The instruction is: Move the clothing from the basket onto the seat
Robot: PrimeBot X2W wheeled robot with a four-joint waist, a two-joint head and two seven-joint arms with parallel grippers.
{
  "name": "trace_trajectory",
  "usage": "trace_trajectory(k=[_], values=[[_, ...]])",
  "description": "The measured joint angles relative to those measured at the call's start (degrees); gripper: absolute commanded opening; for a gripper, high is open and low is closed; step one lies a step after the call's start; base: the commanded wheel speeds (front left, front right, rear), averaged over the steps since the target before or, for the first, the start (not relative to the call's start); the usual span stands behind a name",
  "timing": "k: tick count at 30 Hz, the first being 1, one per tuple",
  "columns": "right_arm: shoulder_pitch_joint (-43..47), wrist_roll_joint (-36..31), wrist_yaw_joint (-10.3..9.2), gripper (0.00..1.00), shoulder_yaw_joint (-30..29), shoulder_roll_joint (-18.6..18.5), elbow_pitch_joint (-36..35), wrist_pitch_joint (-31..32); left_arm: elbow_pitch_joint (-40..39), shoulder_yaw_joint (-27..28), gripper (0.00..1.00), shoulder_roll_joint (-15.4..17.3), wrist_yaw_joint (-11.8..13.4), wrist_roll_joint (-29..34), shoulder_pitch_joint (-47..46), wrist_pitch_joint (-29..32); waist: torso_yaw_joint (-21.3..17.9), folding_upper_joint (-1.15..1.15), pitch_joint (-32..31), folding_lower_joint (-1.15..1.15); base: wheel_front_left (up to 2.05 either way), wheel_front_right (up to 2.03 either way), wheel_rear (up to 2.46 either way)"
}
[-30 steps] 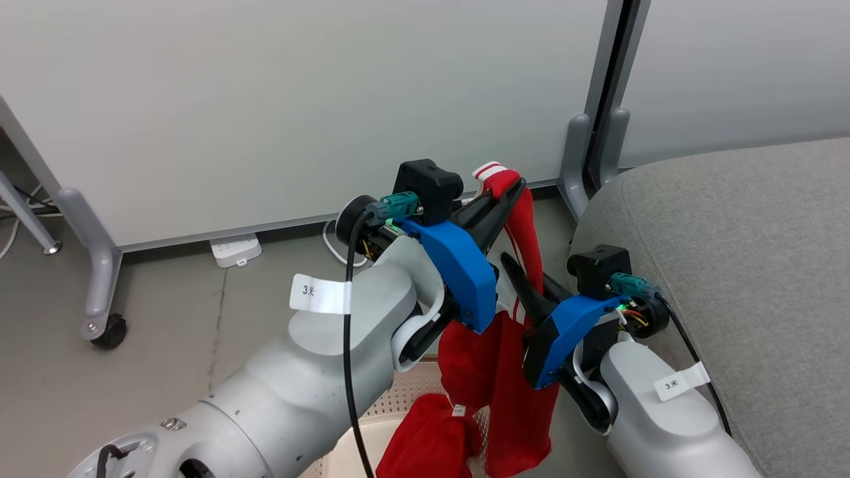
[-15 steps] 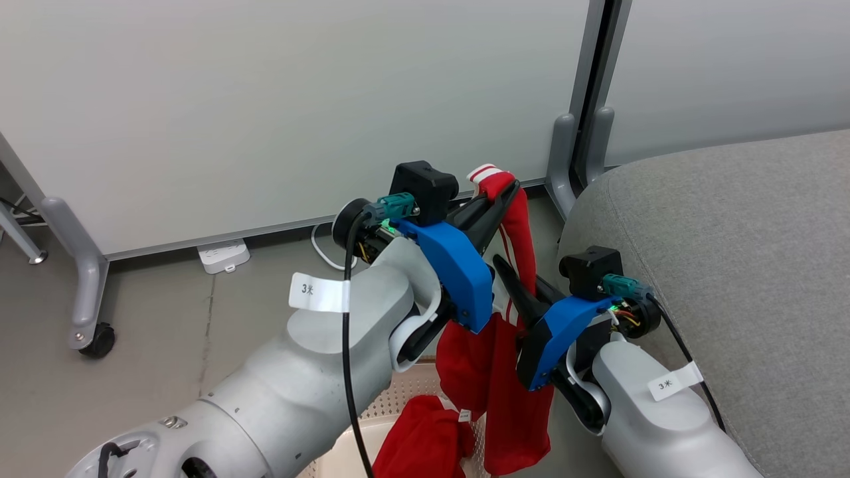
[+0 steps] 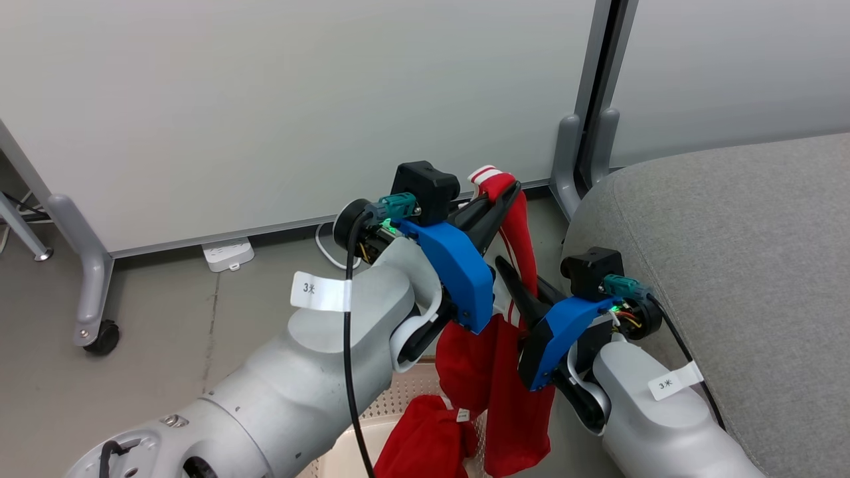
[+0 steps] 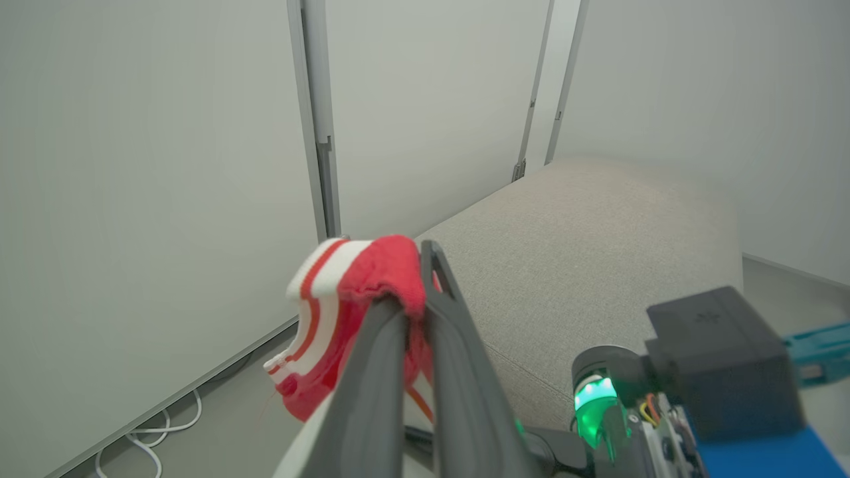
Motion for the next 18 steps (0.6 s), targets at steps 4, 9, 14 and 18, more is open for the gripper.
trace_trajectory(k=[4, 9, 14, 18], values=[[-0.1, 0.4, 0.0, 0.0, 0.4, 0.0, 0.3, -0.3, 0.2, -0.1, 1.0, 0.0, 0.3, -0.1, 0.0, -0.2, 0.1, 0.0, 0.1, 0.0, 0.0, 0.0, 0.0], [-0.3, 0.5, 0.0, 0.0, 0.2, 0.0, 0.7, -0.5, 0.1, -0.1, 1.0, 0.0, 0.5, 0.6, 0.4, -1.2, 0.3, 0.0, 0.2, 0.0, 0.0, 0.0, 0.0], [-0.6, 0.1, 0.0, 0.0, -0.9, 0.0, 0.8, -0.8, -0.5, 2.5, 1.0, 0.2, 0.7, 4.4, 4.2, -1.8, 0.5, 0.0, 0.5, 0.0, 0.0, 0.0, 0.0], [-0.6, -0.5, 0.0, 0.0, -1.7, 0.0, 0.4, -0.9, -6.1, 10.3, 1.0, 2.4, 1.2, 12.5, 10.4, -1.9, 0.5, 0.0, 0.9, 0.0, 0.0, 0.0, 0.0]])
